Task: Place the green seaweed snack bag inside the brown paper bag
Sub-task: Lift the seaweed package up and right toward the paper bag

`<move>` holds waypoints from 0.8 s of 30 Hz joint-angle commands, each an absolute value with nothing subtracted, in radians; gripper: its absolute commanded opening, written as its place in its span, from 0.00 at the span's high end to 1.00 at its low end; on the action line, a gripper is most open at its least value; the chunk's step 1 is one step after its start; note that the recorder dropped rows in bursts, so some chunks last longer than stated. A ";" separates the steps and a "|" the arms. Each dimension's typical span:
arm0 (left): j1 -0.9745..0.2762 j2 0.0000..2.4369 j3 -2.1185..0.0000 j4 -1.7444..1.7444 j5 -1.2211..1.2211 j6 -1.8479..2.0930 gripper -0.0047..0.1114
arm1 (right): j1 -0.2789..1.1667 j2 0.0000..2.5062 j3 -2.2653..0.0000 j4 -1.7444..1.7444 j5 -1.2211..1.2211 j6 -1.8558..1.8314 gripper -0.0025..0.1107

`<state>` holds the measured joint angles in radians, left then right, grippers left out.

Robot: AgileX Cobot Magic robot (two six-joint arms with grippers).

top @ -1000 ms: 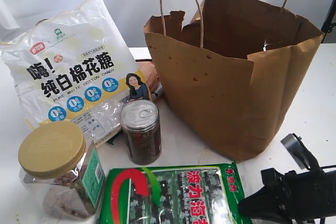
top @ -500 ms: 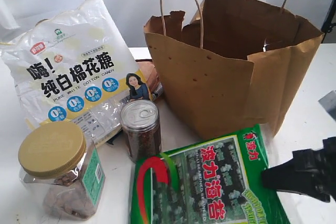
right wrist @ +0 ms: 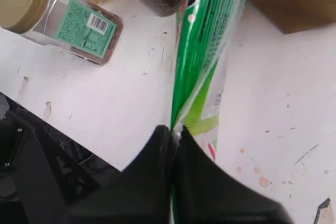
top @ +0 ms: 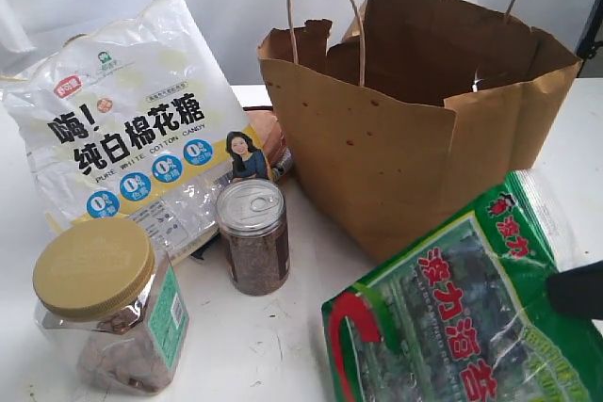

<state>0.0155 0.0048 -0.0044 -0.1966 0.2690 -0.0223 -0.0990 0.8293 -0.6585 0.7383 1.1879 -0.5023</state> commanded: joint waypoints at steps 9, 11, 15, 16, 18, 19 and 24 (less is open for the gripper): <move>0.019 0.000 0.000 -0.193 0.262 -0.021 0.96 | -0.099 0.806 -0.991 0.660 1.092 -0.478 0.98; 0.019 0.000 0.000 -0.193 0.262 -0.021 0.96 | -0.099 0.806 -1.043 0.660 1.112 -0.476 0.98; 0.019 0.000 0.000 -0.193 0.262 -0.021 0.96 | -0.099 0.806 -1.236 0.660 1.127 -0.460 0.98; 0.019 0.000 0.000 -0.193 0.262 -0.021 0.96 | -0.099 0.806 -1.273 0.660 1.124 -0.460 0.98; 0.019 0.000 0.000 -0.193 0.262 -0.021 0.96 | -0.099 0.820 -1.338 0.650 1.105 -0.460 0.98; 0.019 0.000 0.000 -0.193 0.262 -0.021 0.96 | -0.099 0.839 -1.413 0.630 1.101 -0.460 0.98; 0.019 0.000 0.000 -0.193 0.262 -0.021 0.96 | -0.099 0.956 -1.590 0.566 1.069 -0.451 0.98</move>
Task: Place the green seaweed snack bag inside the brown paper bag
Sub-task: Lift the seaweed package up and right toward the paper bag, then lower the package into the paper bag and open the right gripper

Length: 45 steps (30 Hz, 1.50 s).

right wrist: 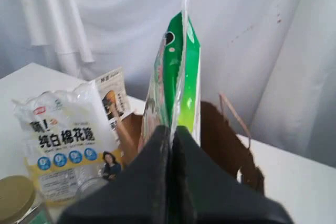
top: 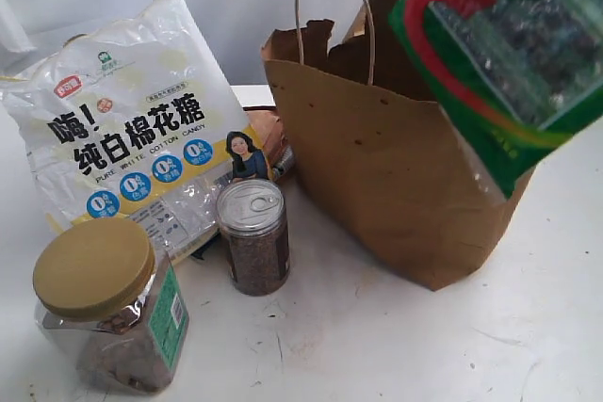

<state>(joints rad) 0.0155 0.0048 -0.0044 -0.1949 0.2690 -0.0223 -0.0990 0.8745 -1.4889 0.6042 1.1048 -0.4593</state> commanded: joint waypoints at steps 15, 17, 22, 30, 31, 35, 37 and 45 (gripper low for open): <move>0.019 0.000 0.000 -0.193 0.262 -0.021 0.96 | -0.099 1.353 -1.871 0.696 1.024 -0.536 0.98; 0.019 0.000 0.000 -0.193 0.262 -0.021 0.96 | -0.099 1.372 -1.871 0.696 1.034 -0.553 0.98; 0.019 0.000 0.000 -0.193 0.262 -0.021 0.96 | -0.099 1.420 -1.866 0.696 1.076 -0.591 0.98; 0.019 0.000 0.000 -0.193 0.262 -0.021 0.96 | -0.099 1.462 -1.805 0.696 1.098 -0.628 0.98; 0.019 0.000 0.000 -0.193 0.262 -0.021 0.96 | -0.099 1.466 -1.794 0.696 1.105 -0.628 0.98; 0.019 0.000 0.000 -0.193 0.262 -0.021 0.96 | -0.099 1.485 -1.770 0.700 1.136 -0.628 0.98; 0.019 0.000 0.000 -0.193 0.262 -0.021 0.96 | -0.099 1.492 -1.751 0.723 1.138 -0.621 0.98; 0.019 0.000 0.000 -0.193 0.262 -0.021 0.96 | -0.099 1.494 -1.682 0.777 1.175 -0.663 0.75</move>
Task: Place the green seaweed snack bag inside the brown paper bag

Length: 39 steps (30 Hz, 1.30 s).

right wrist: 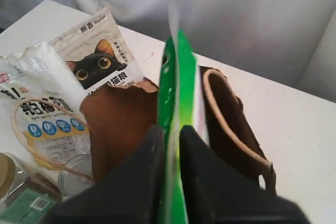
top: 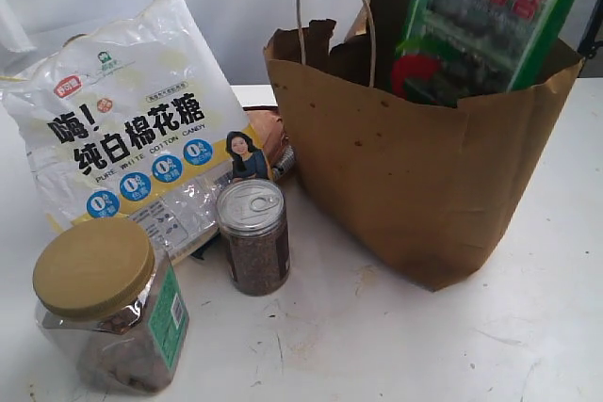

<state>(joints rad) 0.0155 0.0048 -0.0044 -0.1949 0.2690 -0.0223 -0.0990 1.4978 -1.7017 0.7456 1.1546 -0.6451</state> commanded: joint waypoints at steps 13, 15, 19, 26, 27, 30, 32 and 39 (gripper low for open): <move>0.019 0.000 0.000 -0.193 0.262 -0.021 0.96 | -0.099 1.375 -1.680 0.613 1.176 -0.532 0.86; 0.019 0.000 0.000 -0.193 0.262 -0.021 0.96 | -0.099 1.304 -1.661 0.595 1.161 -0.527 0.98; 0.019 0.000 0.000 -0.193 0.262 -0.021 0.96 | -0.099 1.136 -1.546 0.591 1.094 -0.527 0.98; 0.019 0.000 0.000 -0.193 0.262 -0.021 0.96 | -0.099 0.829 -1.135 0.602 0.806 -0.511 0.98; 0.019 0.000 0.000 -0.193 0.262 -0.021 0.96 | -0.099 0.795 -1.075 0.627 0.784 -0.493 0.98; 0.019 0.000 0.000 -0.193 0.262 -0.021 0.96 | -0.099 0.719 -0.936 0.649 0.787 -0.459 0.98; 0.019 0.000 0.000 -0.193 0.262 -0.021 0.96 | -0.099 0.676 -0.876 0.647 0.814 -0.459 0.98; 0.019 0.000 0.000 -0.193 0.262 -0.021 0.96 | -0.099 0.617 -0.788 0.610 0.739 -0.414 0.98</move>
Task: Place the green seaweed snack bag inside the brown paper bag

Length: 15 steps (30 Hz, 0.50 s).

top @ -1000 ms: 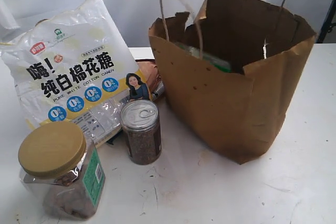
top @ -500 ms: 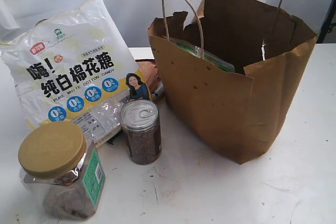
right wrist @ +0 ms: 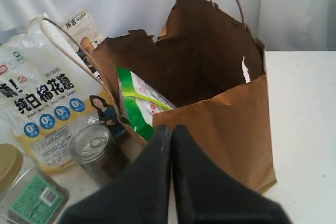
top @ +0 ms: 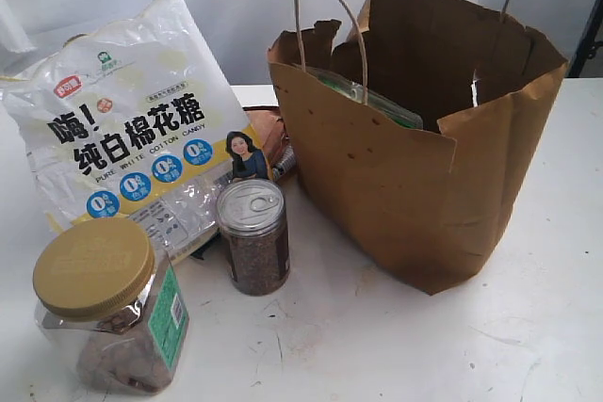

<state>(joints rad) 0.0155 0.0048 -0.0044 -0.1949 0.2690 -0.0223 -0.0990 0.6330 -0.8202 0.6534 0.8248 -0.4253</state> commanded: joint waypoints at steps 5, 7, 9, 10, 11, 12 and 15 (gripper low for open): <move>0.019 0.000 0.000 -0.193 0.262 -0.021 0.96 | -0.139 0.528 -0.685 0.515 0.578 -0.414 0.98; 0.019 0.000 0.000 -0.193 0.262 -0.021 0.96 | -0.181 0.427 -0.601 0.481 0.496 -0.414 0.98; 0.019 0.000 0.000 -0.193 0.262 -0.021 0.96 | -0.227 0.297 -0.501 0.449 0.416 -0.414 0.98; 0.019 0.000 0.000 -0.193 0.262 -0.021 0.96 | -0.242 0.233 -0.454 0.438 0.398 -0.414 0.98; 0.019 0.000 0.000 -0.193 0.262 -0.021 0.96 | -0.252 0.175 -0.414 0.421 0.388 -0.414 0.98; 0.019 0.000 0.000 -0.193 0.262 -0.021 0.96 | -0.258 0.121 -0.377 0.399 0.388 -0.414 0.98; 0.019 0.000 0.000 -0.193 0.262 -0.021 0.96 | -0.260 0.000 -0.289 0.375 0.391 -0.414 0.98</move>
<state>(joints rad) 0.0155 0.0048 -0.0044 -0.1949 0.2690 -0.0223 -0.2495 0.0925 -0.3665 0.4095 0.4088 -0.4192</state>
